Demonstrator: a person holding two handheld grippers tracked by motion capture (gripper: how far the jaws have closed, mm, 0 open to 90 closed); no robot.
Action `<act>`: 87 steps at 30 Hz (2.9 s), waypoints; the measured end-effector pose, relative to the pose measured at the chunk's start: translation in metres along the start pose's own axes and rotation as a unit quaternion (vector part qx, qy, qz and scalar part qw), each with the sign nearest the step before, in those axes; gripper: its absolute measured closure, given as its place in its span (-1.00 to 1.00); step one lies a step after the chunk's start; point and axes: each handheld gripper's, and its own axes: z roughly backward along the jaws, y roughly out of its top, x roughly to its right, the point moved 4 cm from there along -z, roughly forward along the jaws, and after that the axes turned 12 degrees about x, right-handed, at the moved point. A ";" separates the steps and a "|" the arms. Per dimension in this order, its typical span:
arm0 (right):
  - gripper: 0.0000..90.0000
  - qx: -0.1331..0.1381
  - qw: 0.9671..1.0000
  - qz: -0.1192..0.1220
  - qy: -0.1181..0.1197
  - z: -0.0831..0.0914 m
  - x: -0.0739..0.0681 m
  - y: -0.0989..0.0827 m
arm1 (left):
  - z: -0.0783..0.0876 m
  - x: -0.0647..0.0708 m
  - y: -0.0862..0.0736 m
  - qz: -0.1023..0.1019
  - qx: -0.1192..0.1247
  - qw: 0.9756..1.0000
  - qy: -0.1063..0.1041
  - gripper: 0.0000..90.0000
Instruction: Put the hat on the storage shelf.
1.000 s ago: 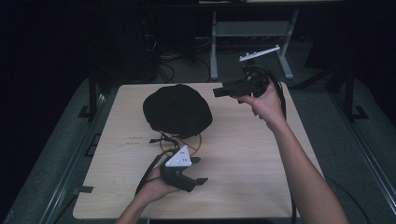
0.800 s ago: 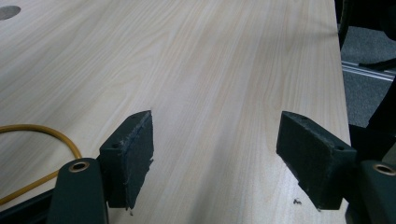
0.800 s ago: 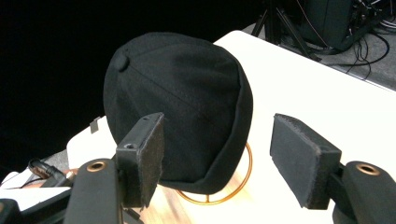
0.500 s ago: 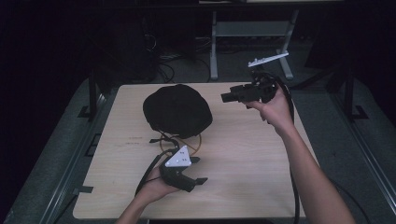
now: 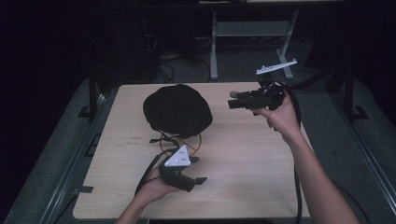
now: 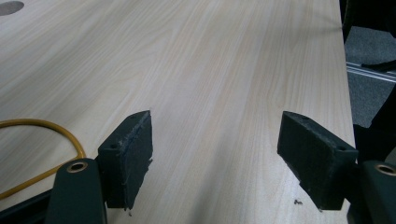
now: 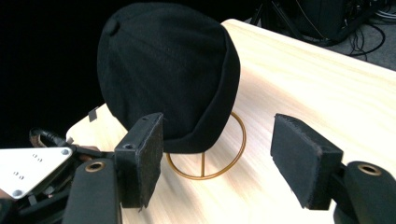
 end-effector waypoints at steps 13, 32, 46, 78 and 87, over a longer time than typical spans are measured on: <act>-0.27 -0.007 1.000 -0.007 0.002 0.007 0.005 -0.025 | 0.001 0.000 -0.001 -0.001 -0.001 1.000 0.001 -0.42; -0.28 -0.010 0.999 -0.034 -0.004 0.028 0.019 -0.070 | 0.002 0.000 -0.002 0.002 0.000 1.000 0.002 -0.43; -0.29 -0.012 0.999 -0.048 -0.011 0.043 0.026 -0.099 | 0.001 0.001 -0.002 0.002 0.000 1.000 0.002 -0.43; -0.35 -0.014 0.997 -0.076 -0.025 0.082 0.035 -0.159 | 0.000 0.001 -0.005 0.004 -0.005 1.000 0.004 -0.43; -0.35 -0.012 0.996 -0.078 -0.030 0.089 0.032 -0.180 | 0.000 0.001 -0.006 0.000 -0.004 1.000 0.006 -0.43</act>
